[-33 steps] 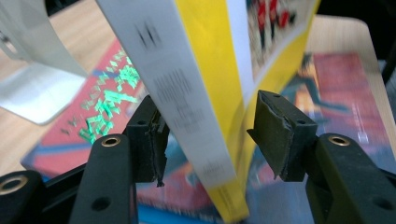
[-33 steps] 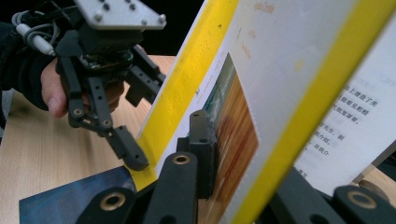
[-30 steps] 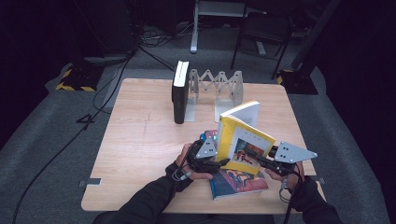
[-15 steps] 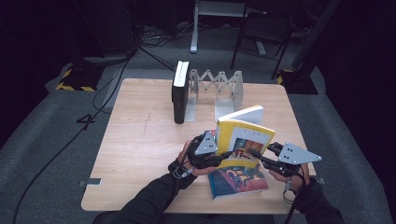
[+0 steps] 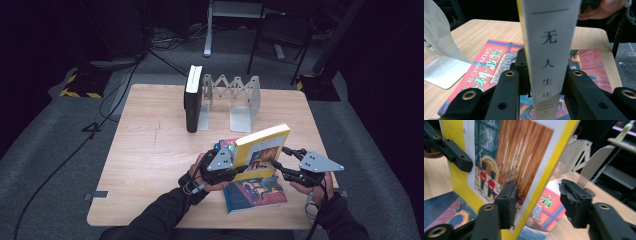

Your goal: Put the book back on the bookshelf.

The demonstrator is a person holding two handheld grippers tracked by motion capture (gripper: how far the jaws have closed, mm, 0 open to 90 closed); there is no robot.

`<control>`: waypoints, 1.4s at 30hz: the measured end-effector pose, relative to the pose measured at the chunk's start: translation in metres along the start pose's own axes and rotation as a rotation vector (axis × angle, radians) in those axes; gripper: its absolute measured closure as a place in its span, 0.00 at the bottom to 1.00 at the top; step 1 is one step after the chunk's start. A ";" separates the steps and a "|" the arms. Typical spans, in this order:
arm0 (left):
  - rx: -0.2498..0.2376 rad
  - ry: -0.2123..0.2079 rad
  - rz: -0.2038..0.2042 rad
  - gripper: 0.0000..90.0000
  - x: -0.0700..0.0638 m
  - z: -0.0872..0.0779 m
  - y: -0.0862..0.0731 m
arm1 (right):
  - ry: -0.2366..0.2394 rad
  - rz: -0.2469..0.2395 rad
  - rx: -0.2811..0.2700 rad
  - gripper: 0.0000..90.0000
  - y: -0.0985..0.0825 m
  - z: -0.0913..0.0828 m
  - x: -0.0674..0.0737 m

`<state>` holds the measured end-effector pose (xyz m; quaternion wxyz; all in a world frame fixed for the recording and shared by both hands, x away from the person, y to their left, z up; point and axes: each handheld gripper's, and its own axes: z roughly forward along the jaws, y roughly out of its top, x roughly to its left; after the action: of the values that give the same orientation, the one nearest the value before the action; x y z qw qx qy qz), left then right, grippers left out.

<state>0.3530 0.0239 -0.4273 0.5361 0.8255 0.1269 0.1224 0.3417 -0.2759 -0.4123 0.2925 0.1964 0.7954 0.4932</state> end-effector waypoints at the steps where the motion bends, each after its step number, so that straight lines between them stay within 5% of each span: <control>1: -0.007 0.002 -0.004 0.81 0.000 0.000 0.000 | 0.019 0.007 0.004 0.52 -0.003 0.005 0.002; 12: -0.087 -0.007 -0.004 0.76 0.002 -0.007 0.014 | 0.044 0.010 -0.009 0.56 -0.005 0.006 0.006; 19: -0.099 0.009 -0.005 0.73 0.000 -0.002 0.022 | 0.049 0.014 -0.010 0.56 -0.005 0.006 0.006; 31: -0.093 0.038 -0.004 0.82 0.004 0.002 0.023 | 0.038 -0.012 0.027 0.47 -0.006 0.007 0.005; 37: -0.104 0.078 -0.004 0.83 0.011 0.000 0.024 | -0.014 -0.006 0.091 0.44 -0.019 0.001 -0.003; 42: -0.109 0.195 -0.002 0.84 0.023 -0.010 0.027 | -0.057 0.025 0.135 0.44 -0.033 -0.006 -0.014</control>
<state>0.3737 0.0299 -0.3968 0.5655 0.7791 0.1726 0.2084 0.3472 -0.3031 -0.4361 0.2949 0.2397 0.8157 0.4362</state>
